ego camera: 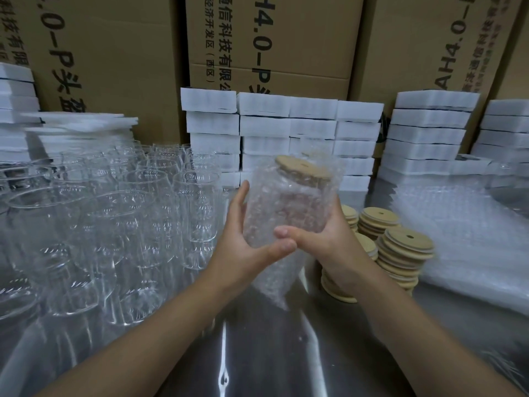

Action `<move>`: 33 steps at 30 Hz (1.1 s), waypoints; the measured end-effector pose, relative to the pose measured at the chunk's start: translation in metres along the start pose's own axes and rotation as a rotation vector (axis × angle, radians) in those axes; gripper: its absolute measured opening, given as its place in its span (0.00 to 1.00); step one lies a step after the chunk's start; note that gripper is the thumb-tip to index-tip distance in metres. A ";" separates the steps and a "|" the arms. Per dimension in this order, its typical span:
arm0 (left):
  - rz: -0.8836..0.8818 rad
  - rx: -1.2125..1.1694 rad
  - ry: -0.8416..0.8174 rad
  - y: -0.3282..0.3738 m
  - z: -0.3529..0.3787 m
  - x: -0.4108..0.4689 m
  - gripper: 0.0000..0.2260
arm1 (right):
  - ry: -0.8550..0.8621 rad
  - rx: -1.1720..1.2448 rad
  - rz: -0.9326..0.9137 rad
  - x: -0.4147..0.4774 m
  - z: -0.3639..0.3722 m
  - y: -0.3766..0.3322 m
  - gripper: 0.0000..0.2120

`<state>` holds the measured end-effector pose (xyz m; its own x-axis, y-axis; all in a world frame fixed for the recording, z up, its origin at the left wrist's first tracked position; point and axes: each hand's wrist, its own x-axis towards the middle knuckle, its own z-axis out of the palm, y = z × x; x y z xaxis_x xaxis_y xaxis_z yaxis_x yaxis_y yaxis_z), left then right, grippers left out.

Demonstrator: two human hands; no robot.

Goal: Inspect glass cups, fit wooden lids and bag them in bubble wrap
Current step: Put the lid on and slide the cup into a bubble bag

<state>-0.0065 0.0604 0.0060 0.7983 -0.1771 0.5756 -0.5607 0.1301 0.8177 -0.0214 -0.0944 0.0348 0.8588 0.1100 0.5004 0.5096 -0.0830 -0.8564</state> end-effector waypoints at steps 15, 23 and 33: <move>0.041 0.138 0.097 -0.008 -0.001 0.004 0.47 | -0.008 -0.212 -0.018 0.002 0.004 -0.014 0.56; -0.042 0.215 0.095 -0.007 0.001 0.004 0.58 | -0.108 -0.799 0.013 0.039 0.002 -0.058 0.45; -0.271 0.593 -0.129 -0.039 0.012 -0.003 0.47 | 0.187 -1.007 0.095 0.167 -0.030 -0.026 0.26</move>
<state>0.0101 0.0441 -0.0279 0.9162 -0.2484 0.3145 -0.3989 -0.4883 0.7762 0.1104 -0.1035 0.1444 0.8483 -0.0888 0.5220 0.1734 -0.8849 -0.4323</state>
